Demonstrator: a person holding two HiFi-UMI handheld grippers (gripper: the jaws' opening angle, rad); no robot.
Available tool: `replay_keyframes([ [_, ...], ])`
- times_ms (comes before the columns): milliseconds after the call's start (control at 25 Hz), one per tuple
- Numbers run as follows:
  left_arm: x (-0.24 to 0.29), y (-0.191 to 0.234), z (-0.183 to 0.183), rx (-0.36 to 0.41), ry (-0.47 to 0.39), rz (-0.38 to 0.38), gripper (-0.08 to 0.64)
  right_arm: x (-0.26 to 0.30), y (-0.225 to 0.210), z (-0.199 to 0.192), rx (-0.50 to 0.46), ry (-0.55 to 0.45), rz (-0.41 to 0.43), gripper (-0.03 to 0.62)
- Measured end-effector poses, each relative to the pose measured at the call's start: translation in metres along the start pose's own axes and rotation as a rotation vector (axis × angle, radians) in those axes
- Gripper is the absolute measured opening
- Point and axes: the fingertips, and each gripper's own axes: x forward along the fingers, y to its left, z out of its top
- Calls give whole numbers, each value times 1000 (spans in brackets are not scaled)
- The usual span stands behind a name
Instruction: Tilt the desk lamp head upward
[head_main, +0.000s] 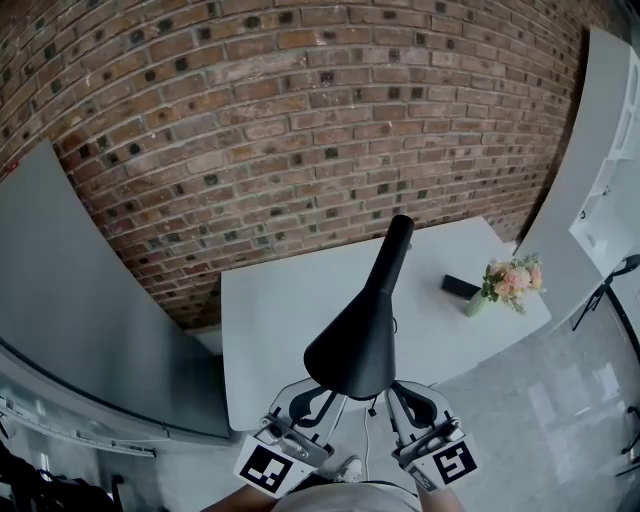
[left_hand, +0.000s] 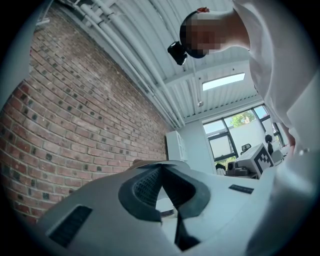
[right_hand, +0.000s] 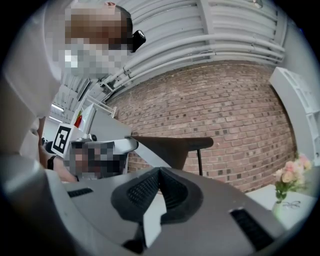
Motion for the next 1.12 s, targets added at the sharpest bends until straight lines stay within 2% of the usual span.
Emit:
replay_keyframes([
  [840,-16,12,-10,-77,41,-51,8,-17,17,7,-8,56,-129,14],
  [1120,-21,19,-10,-75,39,-58,8,-26,25,9,-14,69,-165,14],
])
